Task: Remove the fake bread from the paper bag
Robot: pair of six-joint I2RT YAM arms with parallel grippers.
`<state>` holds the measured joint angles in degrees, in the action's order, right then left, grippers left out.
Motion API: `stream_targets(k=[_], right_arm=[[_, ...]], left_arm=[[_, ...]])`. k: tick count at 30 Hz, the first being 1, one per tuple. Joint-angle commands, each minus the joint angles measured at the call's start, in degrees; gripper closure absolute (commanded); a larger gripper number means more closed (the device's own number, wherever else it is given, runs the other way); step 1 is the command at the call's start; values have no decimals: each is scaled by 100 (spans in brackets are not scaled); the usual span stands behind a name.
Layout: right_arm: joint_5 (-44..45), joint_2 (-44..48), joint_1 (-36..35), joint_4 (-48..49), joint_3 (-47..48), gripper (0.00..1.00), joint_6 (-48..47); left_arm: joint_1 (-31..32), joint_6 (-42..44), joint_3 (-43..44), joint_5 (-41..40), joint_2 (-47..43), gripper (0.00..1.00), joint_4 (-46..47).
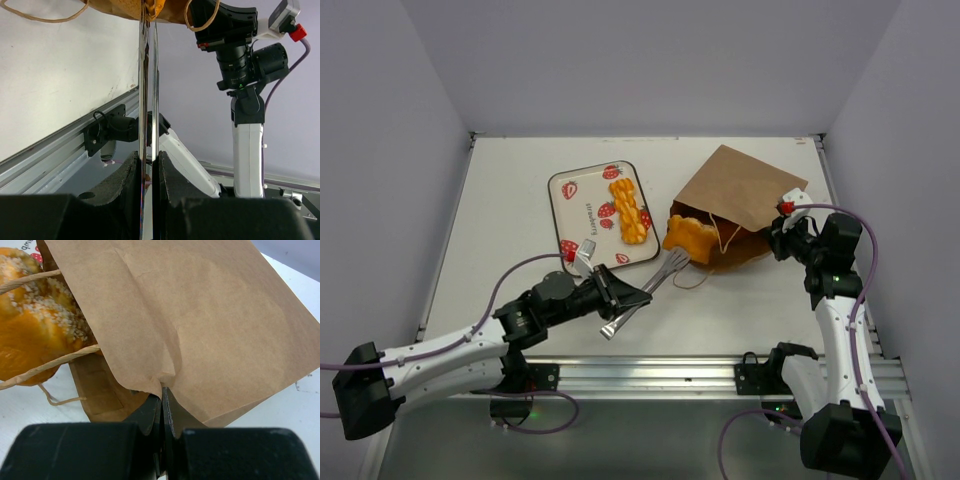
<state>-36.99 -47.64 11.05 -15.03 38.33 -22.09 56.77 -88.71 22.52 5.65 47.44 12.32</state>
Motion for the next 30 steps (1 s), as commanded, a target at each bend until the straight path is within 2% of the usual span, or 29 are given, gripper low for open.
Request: stream_targets(k=[1,11,21,25,30], right_arm=[[-71,-35,29,176,87,100,-6],[87,-44,38,202,96,100,38],[236,-61,38,246,96,100,73],[236,-61,38,246,105,100,64],[236,-70,38,263,87,100,55]], left_arm=[[36,266,50,-38,-393,100,-211],[44,407,129,-231,-1587,100,-1502],[36,477,463,-530,-2292,100,-2856],[36,565,788,-1126,-2459,100,-3437],[36,679,1192,-1461,-2538,100,-3964]])
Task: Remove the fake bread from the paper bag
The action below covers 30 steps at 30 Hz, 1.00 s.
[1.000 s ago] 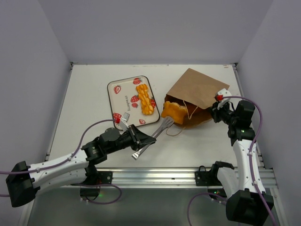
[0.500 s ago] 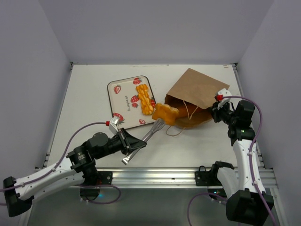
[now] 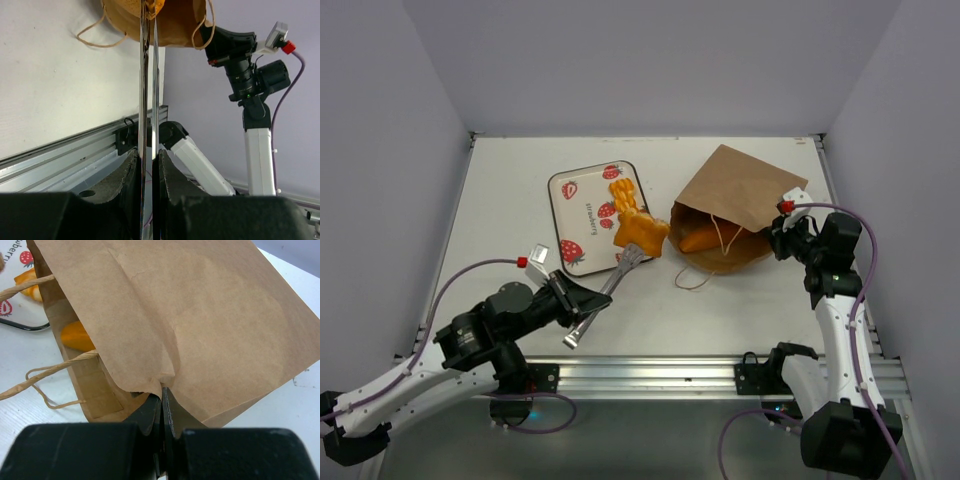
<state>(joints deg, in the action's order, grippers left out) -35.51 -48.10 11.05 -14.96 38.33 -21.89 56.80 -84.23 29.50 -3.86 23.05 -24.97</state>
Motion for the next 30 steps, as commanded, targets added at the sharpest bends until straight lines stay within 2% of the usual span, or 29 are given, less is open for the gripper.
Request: stream_targets(k=[1,4,9,14,15,17,18,19,21,30], right_arm=[[88,-24,38,248,87,100,36],[88,-16,38,248,87,100,44],[61,2,38,257,87,100,53],[44,2,38,248,96,100,62],[44,19,38,248,96,100,62],[44,46,38,239,87,100,71],[44,72,38,231,79,100,62],[53,90,38,222,79,100,71],[53,125,38,213,61,100,53],[0,64,64,213,61,100,9]], left_arm=[[33,240,531,-624,-81,100,-323],[33,144,549,-940,-81,100,-614],[33,108,513,-1537,-29,100,-491],[-63,459,917,-1925,796,100,-193],[-142,538,996,-1856,972,100,-158],[-729,872,1198,-1532,1490,100,70],[-1027,968,1199,-921,1623,100,193],[-1622,1100,1155,-619,1815,100,516],[-2204,1250,1120,-258,2053,100,739],[-3577,1427,1190,1034,3169,100,1933]])
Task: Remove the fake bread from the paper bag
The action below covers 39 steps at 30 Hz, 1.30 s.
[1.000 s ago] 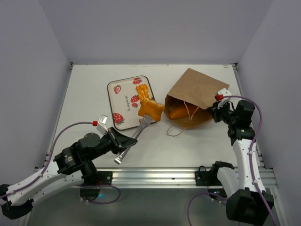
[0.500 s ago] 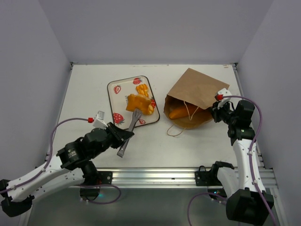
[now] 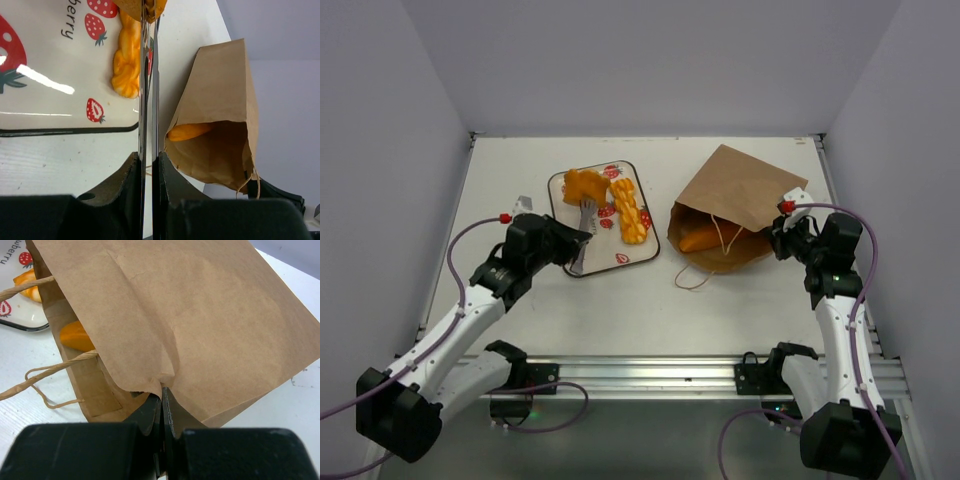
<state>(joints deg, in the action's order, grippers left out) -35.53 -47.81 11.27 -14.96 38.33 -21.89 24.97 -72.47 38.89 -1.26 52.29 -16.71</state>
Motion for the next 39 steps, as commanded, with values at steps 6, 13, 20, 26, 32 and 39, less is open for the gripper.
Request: stream_targets(k=[6,13,20,26,32,39], right_arm=[[-33,18,42,213,43,100,-8],[-68,9,51,222,35,100,-17],[-77,26,51,213,26,100,-17],[-86,26,51,213,17,100,-17],[-86,35,60,213,17,100,-26],[-86,44,60,213,17,100,-26]], left_arm=[[-870,180,373,1144,834,100,1398],[-1187,66,663,1444,1450,100,1565],[-1267,-48,1014,1760,1986,100,1733],[-1293,-75,1260,1769,2197,92,1373],[-1302,-110,1278,1804,2250,76,1302],[-1319,-127,1296,1804,2276,65,1284]])
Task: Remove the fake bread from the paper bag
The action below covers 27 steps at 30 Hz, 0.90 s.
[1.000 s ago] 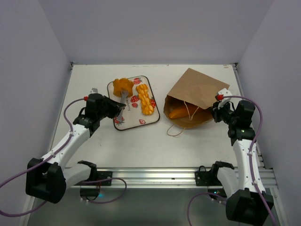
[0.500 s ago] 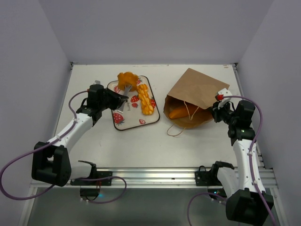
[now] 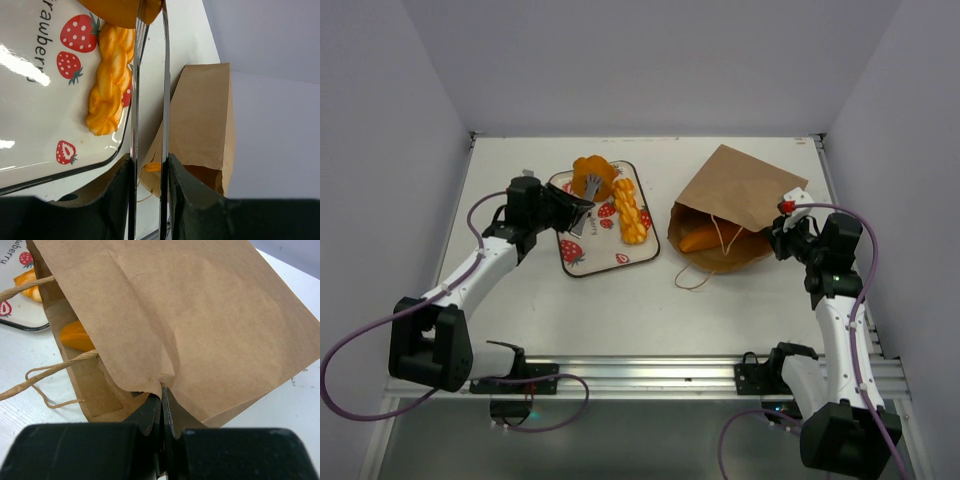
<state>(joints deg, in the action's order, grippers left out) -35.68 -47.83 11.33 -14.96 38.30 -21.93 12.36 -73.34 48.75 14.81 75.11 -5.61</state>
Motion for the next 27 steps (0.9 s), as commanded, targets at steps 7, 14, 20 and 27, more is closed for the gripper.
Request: stream_targets(k=[7,14,20,27], right_arm=[[-79,46,62,213,10,100,-30],[-88,37,71,222,10,100,-30],[-97,37,80,213,10,100,-30],[-106,46,80,222,19,100,-30]], left_arm=[[-58,-49,284,268,21,61,191],[-58,4,301,382,-189,59,122],[-58,39,100,462,-515,58,42],[-58,39,-252,576,-936,58,42]])
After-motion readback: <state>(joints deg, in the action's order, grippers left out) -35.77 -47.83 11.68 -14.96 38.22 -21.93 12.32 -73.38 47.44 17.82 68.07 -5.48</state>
